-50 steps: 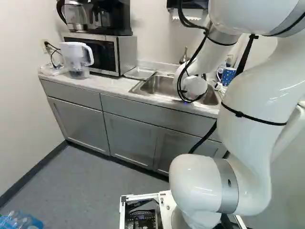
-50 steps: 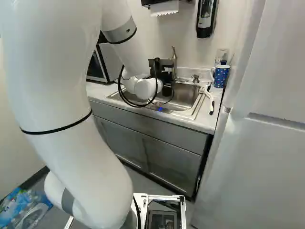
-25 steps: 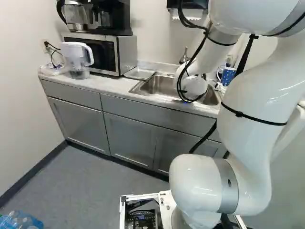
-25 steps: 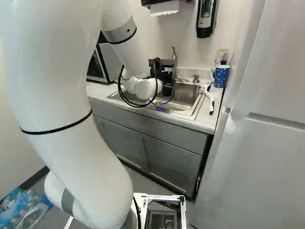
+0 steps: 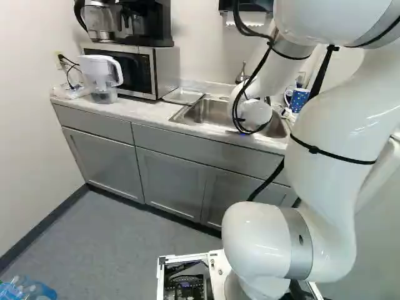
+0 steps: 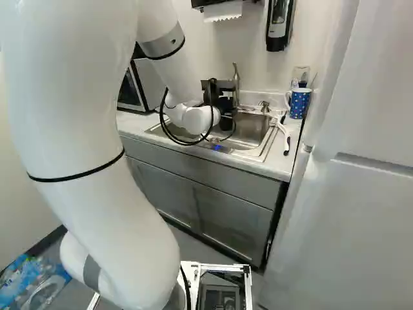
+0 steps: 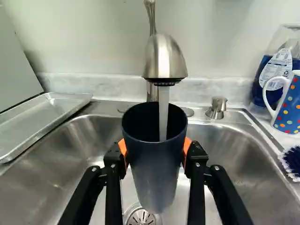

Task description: Rinse the cup and place it in the tray

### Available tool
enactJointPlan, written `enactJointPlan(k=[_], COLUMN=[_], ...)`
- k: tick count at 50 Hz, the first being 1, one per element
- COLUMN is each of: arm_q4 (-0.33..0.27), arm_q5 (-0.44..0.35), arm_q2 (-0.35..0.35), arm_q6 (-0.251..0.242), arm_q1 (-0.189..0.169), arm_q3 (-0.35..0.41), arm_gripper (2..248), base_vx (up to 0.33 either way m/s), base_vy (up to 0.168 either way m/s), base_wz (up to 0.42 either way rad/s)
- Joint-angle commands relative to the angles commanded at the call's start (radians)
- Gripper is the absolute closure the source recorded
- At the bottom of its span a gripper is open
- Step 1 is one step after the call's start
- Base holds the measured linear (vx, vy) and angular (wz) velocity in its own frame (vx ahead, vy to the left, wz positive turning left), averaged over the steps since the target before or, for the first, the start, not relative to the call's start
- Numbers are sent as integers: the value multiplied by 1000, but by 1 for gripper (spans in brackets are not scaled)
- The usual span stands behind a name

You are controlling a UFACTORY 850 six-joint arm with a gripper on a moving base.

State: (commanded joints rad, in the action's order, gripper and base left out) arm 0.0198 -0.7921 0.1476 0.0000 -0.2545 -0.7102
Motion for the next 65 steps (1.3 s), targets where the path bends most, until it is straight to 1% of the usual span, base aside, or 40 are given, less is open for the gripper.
enactJointPlan(k=[65], arm_q4=[0], arm_q5=[0], arm_q2=[0], arm_q6=[0], arm_q1=[0], arm_q3=[0], arm_gripper=[125], base_vx=[0], base_vy=[0], base_wz=[0])
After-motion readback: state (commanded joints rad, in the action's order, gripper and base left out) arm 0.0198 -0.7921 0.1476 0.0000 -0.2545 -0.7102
